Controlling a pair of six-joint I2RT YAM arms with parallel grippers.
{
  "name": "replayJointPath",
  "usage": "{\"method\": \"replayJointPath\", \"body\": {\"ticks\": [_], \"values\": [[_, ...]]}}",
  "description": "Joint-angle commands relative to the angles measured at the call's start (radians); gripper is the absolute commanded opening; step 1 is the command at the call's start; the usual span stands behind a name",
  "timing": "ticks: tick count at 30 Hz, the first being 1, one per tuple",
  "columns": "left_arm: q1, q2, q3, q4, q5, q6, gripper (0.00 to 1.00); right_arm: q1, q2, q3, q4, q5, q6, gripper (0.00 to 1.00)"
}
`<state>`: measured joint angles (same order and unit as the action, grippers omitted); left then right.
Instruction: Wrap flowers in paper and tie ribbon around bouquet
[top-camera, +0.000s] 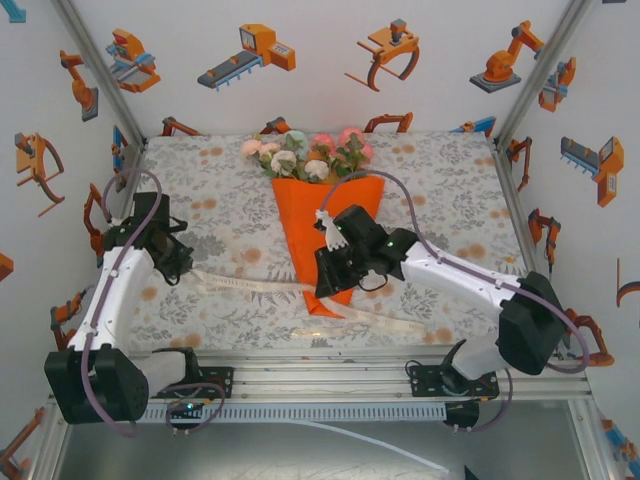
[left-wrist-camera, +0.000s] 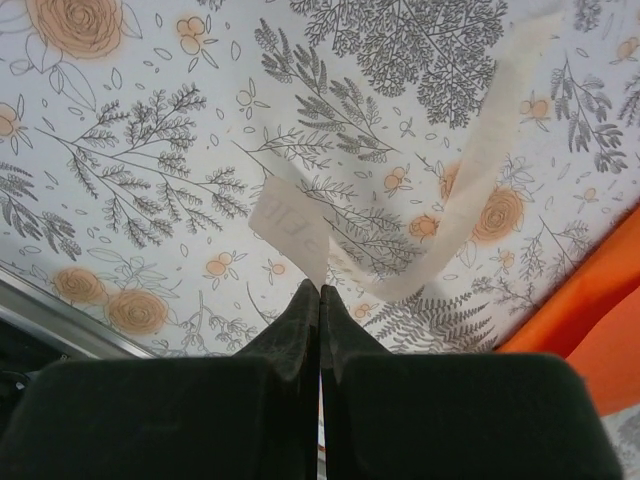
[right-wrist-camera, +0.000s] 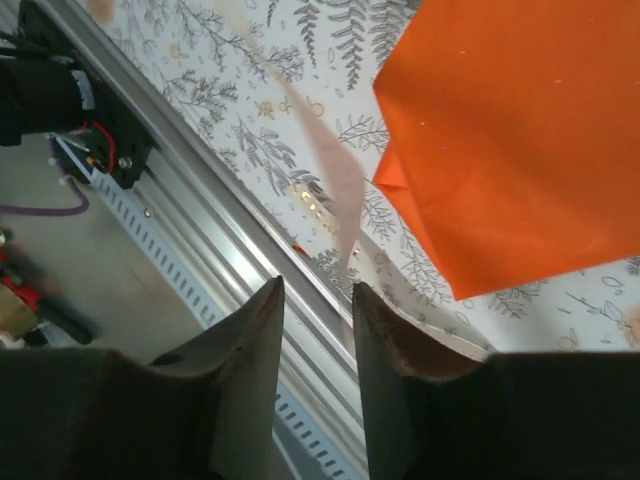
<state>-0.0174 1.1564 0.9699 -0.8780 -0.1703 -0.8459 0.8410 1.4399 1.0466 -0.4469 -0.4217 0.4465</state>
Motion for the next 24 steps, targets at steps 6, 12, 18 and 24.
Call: {"method": "replayJointPath", "body": {"ticks": [6, 12, 18, 24], "values": [[0.010, 0.035, -0.017, 0.066, 0.049, -0.020, 0.05, -0.115, -0.357, -0.113, -0.121, 0.396, 0.080, 0.65], [0.057, -0.003, -0.026, 0.071, 0.050, -0.035, 0.05, -0.176, -0.314, -0.147, -0.285, 0.264, 0.076, 0.55], [0.060, 0.015, -0.004, 0.131, 0.145, 0.019, 0.04, 0.136, -0.197, -0.163, -0.049, 0.222, 0.107, 0.53], [0.058, 0.115, 0.026, 0.172, 0.201, 0.079, 0.02, 0.227, -0.033, -0.120, 0.025, 0.253, -0.036, 0.54]]}}
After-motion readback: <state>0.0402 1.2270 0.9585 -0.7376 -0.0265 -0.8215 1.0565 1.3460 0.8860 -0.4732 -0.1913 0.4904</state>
